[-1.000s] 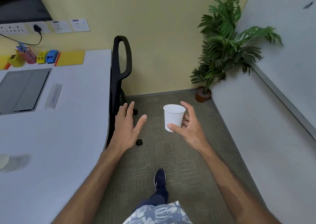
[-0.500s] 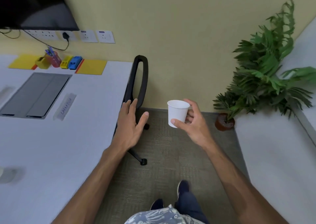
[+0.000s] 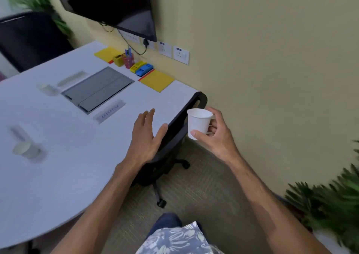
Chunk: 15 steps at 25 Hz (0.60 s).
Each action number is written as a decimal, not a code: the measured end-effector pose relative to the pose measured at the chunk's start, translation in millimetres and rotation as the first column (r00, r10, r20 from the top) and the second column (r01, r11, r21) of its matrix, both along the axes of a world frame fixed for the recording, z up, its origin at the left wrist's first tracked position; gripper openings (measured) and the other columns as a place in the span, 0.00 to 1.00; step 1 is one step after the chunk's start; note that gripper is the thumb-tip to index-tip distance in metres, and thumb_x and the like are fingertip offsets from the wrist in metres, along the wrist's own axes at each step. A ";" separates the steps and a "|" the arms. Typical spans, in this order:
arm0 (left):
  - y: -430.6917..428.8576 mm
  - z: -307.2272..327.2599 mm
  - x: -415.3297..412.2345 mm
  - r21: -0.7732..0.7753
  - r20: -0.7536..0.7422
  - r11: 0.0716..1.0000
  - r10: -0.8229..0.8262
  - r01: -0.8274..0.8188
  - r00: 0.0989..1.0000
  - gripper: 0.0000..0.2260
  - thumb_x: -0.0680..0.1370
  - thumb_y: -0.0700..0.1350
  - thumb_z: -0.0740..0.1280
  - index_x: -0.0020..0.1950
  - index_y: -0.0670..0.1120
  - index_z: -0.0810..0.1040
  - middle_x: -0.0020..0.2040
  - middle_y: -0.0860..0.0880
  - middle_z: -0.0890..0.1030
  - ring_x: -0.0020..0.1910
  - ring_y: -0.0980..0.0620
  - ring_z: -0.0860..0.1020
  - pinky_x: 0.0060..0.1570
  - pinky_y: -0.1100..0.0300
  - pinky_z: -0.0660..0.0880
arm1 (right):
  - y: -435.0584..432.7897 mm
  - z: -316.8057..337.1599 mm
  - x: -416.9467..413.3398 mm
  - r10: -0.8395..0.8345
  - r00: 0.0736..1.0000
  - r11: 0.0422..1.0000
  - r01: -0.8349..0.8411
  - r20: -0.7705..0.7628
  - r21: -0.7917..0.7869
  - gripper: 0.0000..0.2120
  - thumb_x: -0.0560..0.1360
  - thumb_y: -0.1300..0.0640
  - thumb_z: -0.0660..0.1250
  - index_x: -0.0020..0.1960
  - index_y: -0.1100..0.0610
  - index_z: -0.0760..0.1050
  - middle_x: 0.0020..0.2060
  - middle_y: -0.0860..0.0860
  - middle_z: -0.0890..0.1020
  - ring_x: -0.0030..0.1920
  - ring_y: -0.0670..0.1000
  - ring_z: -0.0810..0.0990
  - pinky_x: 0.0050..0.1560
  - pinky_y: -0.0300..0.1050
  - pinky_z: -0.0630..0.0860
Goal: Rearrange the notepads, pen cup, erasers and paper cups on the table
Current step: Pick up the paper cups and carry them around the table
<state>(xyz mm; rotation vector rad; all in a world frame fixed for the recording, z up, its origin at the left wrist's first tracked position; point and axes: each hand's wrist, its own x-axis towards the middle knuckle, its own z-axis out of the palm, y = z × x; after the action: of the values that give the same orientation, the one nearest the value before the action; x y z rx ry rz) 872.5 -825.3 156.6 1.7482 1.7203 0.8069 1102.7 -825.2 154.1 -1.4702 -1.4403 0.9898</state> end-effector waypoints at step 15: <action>149.7 -31.5 -22.8 -0.023 -0.028 0.923 0.383 -0.384 0.923 0.29 0.81 0.62 0.58 0.80 0.53 0.57 0.82 0.49 0.53 0.80 0.48 0.52 0.75 0.40 0.60 | 235.2 -5.5 -43.0 0.394 0.917 0.919 -0.393 0.064 -0.030 0.38 0.69 0.47 0.78 0.71 0.38 0.61 0.59 0.48 0.79 0.54 0.45 0.81 0.52 0.44 0.81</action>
<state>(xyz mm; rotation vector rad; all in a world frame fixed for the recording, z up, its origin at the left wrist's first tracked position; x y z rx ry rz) 849.7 -675.6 125.2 1.4220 2.1157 0.9219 1059.7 -590.1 148.6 -1.2589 -1.8294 1.2034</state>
